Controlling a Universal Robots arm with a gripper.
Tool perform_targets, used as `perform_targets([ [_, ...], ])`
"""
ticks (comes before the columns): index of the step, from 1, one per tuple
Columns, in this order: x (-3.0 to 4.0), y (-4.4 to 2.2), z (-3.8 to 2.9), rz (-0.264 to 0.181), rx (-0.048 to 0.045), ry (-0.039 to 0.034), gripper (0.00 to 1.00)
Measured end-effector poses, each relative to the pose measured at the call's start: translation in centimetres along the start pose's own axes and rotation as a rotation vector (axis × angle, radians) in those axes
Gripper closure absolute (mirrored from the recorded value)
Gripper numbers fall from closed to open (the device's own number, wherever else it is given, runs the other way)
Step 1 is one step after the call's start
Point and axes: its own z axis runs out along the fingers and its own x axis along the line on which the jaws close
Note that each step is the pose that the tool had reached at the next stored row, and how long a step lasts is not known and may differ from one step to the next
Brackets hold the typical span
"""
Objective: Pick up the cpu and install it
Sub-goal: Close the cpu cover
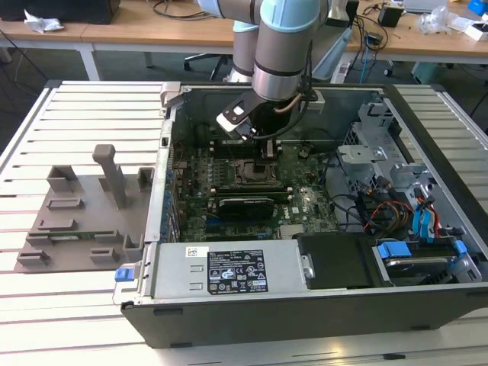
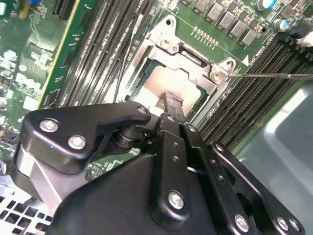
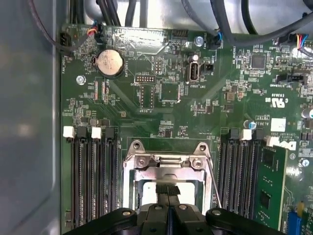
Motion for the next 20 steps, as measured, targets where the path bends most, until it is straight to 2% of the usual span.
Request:
perform_targets([
  [3, -0.05, -0.05, -0.85, 0.0, 0.0, -0.0001, 0.89],
  [9, -0.17, -0.18, -3.23, 0.0, 0.0, -0.0001, 0.89],
  [13, -0.23, -0.25, -4.48, 0.0, 0.0, -0.0001, 0.89],
  [17, -0.33, -0.36, -6.32, 0.0, 0.0, 0.0, 0.89],
  [20, -0.36, -0.39, -6.83, 0.0, 0.0001, -0.0001, 0.89],
])
